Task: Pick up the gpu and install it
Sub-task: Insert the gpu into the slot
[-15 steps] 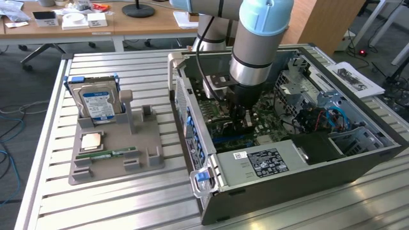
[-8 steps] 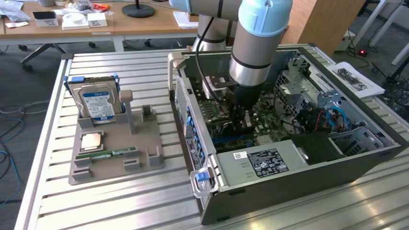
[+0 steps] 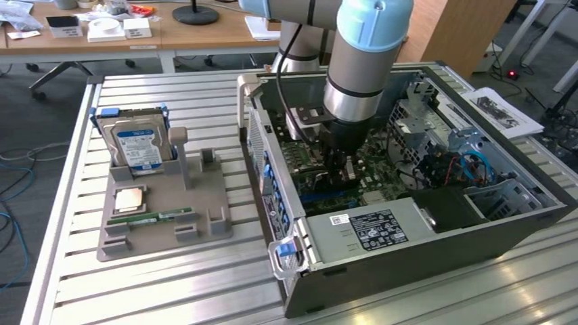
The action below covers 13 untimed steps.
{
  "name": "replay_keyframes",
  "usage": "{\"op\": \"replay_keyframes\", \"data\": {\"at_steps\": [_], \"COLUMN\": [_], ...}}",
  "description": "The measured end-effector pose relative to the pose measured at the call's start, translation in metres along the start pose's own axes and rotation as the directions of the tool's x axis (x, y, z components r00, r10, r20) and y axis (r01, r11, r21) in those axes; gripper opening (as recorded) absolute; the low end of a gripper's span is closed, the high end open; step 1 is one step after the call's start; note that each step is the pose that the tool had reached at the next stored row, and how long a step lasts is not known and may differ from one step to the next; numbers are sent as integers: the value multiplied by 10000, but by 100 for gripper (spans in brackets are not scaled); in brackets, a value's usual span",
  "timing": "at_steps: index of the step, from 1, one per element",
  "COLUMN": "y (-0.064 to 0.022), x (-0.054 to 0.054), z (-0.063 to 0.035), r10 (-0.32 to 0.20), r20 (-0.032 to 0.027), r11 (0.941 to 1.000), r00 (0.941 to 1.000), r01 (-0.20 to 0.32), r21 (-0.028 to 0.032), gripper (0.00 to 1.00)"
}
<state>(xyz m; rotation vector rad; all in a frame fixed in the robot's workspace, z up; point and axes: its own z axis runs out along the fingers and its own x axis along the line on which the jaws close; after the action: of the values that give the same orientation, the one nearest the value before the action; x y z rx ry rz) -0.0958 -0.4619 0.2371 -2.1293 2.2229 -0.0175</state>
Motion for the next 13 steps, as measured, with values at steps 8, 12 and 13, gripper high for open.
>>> {"op": "replay_keyframes", "data": {"at_steps": [8, 12, 13], "y": [0, 0, 0], "x": [0, 0, 0], "z": [0, 0, 0], "r10": [-27, -37, -38], "r20": [1, 2, 3], "r11": [10000, 10000, 10000], "r00": [10000, 10000, 10000], "r01": [27, 37, 38], "r21": [1, 0, -1], "gripper": [27, 27, 27]}}
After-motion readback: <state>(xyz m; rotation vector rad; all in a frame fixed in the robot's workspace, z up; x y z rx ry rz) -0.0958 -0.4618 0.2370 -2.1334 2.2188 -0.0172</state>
